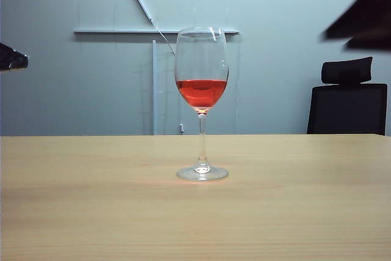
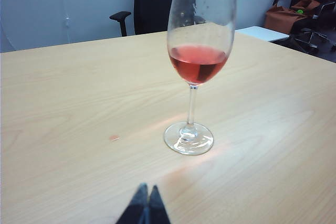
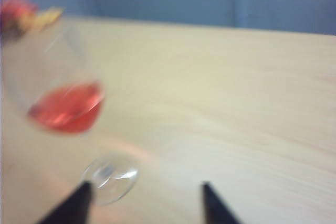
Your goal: Gently pick up the goblet, rotate it counterclockwise for two full turns (viewing from above), and then place it back on the table.
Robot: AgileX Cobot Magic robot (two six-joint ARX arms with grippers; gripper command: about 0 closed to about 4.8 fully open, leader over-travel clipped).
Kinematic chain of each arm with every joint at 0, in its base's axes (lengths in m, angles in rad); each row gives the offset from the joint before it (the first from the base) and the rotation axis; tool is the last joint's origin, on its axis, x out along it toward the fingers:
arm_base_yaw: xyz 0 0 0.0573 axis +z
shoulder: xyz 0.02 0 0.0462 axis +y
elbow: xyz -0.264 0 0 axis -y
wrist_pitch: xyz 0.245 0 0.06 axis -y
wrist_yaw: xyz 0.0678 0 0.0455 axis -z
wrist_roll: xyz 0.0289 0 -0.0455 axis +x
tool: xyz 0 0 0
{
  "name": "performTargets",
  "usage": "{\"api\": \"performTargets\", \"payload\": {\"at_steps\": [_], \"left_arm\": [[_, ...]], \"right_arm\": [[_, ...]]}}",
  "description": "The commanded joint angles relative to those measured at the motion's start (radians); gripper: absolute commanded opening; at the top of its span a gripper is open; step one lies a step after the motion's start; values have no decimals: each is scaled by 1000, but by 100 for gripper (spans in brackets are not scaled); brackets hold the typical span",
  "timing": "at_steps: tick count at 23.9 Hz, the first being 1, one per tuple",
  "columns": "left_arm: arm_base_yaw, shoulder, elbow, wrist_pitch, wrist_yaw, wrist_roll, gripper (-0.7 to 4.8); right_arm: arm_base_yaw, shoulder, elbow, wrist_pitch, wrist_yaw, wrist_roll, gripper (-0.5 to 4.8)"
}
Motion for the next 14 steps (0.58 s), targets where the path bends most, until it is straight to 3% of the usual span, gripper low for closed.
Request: {"api": "performTargets", "payload": {"at_steps": [1,8,14], "left_arm": [[4,1,4,14,-2,7,-5],[8,76,4,10,-1,7,-5],[8,88,4,10,-2,7,-5]], "right_arm": [[80,160,7,182,-4,-98,371],[188,589,25,622,-25,-96,374],[192,835,154,707,-165,-92,374]]}}
